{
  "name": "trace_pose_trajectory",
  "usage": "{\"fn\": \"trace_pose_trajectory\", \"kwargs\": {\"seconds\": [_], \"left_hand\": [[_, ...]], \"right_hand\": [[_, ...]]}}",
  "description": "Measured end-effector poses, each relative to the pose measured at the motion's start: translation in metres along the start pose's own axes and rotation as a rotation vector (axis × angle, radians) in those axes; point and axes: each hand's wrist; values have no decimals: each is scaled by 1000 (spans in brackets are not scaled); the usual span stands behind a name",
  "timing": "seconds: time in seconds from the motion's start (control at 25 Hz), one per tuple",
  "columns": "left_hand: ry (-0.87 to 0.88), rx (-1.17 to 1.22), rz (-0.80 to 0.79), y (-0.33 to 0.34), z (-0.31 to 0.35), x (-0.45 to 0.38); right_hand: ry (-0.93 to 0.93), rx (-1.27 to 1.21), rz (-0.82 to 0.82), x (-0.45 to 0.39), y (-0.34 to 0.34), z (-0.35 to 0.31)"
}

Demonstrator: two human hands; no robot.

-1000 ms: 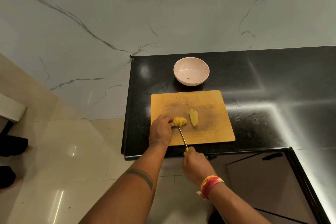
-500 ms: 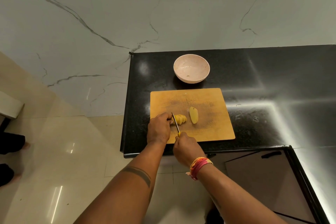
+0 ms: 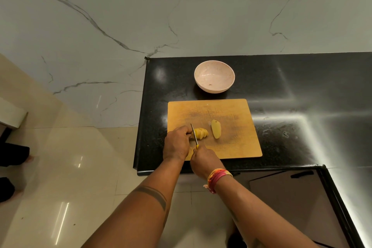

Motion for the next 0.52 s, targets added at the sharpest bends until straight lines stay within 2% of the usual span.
{"fn": "trace_pose_trajectory", "kwargs": {"seconds": [0.2, 0.32, 0.52], "left_hand": [[18, -23, 6, 0, 1, 1], [-14, 6, 17, 0, 4, 2], [-30, -32, 33, 0, 6, 4]], "right_hand": [[-135, 134, -22, -12, -8, -12], [-91, 123, -37, -4, -5, -4], [89, 19, -31, 27, 18, 35]]}}
Point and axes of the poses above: each hand's wrist, its own x-axis away from the middle knuckle, its own y-axis out of the palm, z = x × y, and after that the axes turned 3 degrees about z, right-handed
